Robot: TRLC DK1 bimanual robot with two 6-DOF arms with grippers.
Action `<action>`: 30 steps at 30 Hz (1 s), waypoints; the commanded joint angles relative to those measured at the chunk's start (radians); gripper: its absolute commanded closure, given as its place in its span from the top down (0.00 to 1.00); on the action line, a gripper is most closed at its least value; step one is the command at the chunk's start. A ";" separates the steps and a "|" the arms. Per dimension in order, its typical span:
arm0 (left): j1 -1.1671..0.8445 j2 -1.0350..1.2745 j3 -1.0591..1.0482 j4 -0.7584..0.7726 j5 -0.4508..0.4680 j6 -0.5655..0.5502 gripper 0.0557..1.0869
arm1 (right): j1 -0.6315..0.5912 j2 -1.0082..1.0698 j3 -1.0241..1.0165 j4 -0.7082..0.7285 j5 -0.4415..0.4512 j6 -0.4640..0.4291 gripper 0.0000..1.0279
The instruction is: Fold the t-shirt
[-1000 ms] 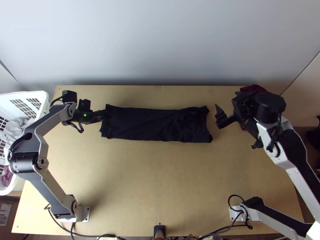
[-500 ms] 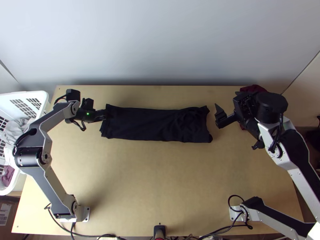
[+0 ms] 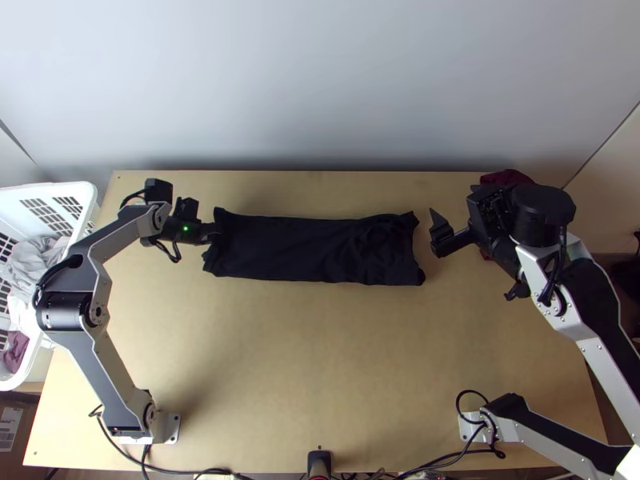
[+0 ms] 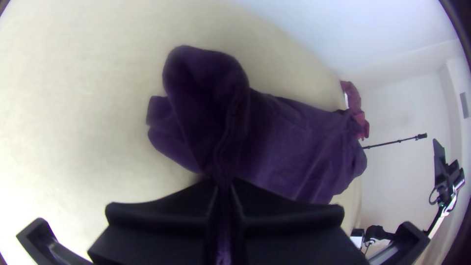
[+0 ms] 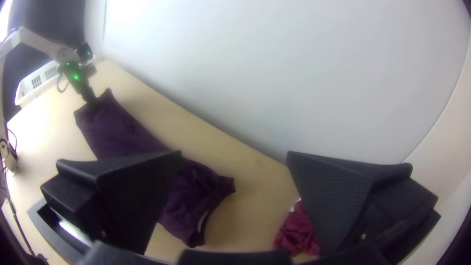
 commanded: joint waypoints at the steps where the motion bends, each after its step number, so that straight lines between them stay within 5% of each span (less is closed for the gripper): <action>1: 0.045 -0.063 -0.011 -0.006 0.089 -0.067 0.03 | 0.000 -0.006 -0.007 -0.010 0.000 0.033 0.96; 16: -0.009 -0.211 0.179 -0.134 0.146 -0.220 0.03 | 0.005 -0.107 -0.232 0.028 -0.003 0.196 0.96; 30: -0.302 -0.088 0.487 -0.267 -0.006 -0.301 0.03 | -0.039 -0.322 -0.450 0.030 -0.011 0.231 0.96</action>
